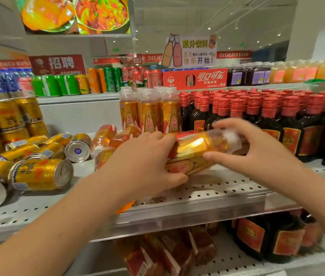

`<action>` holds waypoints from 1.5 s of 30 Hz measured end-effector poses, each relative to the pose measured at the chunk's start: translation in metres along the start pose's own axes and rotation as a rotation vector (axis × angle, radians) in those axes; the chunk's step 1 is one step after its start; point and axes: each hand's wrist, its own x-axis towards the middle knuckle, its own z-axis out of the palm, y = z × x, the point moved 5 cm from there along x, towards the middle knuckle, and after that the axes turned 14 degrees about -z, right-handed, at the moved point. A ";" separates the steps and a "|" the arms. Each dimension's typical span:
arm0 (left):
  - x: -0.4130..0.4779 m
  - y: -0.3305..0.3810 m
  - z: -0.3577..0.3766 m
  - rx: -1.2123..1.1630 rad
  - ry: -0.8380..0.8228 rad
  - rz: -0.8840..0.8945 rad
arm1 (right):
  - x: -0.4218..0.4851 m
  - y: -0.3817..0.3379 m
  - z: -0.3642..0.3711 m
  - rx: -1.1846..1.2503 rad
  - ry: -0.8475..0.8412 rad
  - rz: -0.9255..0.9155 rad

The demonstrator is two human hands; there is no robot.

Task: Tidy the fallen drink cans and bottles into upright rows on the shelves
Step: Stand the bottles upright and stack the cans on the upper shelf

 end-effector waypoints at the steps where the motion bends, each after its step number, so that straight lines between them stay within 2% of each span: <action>1: 0.000 0.000 -0.001 -0.086 -0.001 -0.022 | 0.004 -0.007 -0.006 0.014 0.064 -0.036; 4: 0.002 0.005 0.004 -0.370 -0.063 -0.112 | 0.017 -0.020 -0.014 0.082 0.216 -0.109; 7: 0.006 0.017 0.018 -0.594 -0.119 -0.166 | 0.020 -0.018 -0.015 0.256 0.376 -0.071; 11: 0.007 0.033 0.032 -0.793 -0.111 -0.199 | 0.005 -0.006 -0.001 0.270 0.399 0.010; 15: 0.005 0.046 0.038 -0.844 -0.098 -0.189 | -0.017 0.007 0.024 0.313 0.309 0.071; 17: 0.003 0.049 0.035 -0.859 -0.144 -0.148 | -0.025 0.014 0.032 0.308 0.262 0.100; 19: -0.006 0.048 0.026 -0.805 -0.194 -0.060 | -0.030 0.019 0.036 0.284 0.214 0.120; 21: -0.018 0.034 0.011 -0.699 -0.169 -0.041 | -0.031 0.022 0.037 0.289 0.185 0.118; 23: -0.025 0.006 -0.008 -0.660 -0.053 -0.146 | -0.032 0.025 0.036 0.291 0.171 0.111; 26: -0.027 -0.041 -0.035 -0.614 0.215 -0.326 | -0.029 0.026 0.036 0.307 0.156 0.111; 28: -0.022 -0.065 -0.043 -0.467 0.258 -0.466 | -0.026 0.027 0.037 0.317 0.153 0.113; 31: -0.010 -0.088 -0.027 -0.020 0.044 -0.644 | -0.023 0.031 0.036 0.334 0.148 0.113; 33: -0.005 -0.097 -0.007 0.114 -0.189 -0.715 | -0.022 0.033 0.035 0.349 0.143 0.102; 35: -0.006 -0.103 0.005 0.011 -0.387 -0.795 | -0.022 0.035 0.034 0.338 0.138 0.090; 38: -0.012 -0.111 0.010 -0.186 -0.556 -0.892 | -0.024 0.037 0.034 0.298 0.128 0.071; 40: -0.016 -0.120 0.010 -0.295 -0.560 -0.920 | -0.025 0.038 0.033 0.273 0.120 0.066; 45: -0.048 -0.128 0.003 -0.600 -0.413 -0.951 | -0.028 0.041 0.033 0.296 0.131 0.051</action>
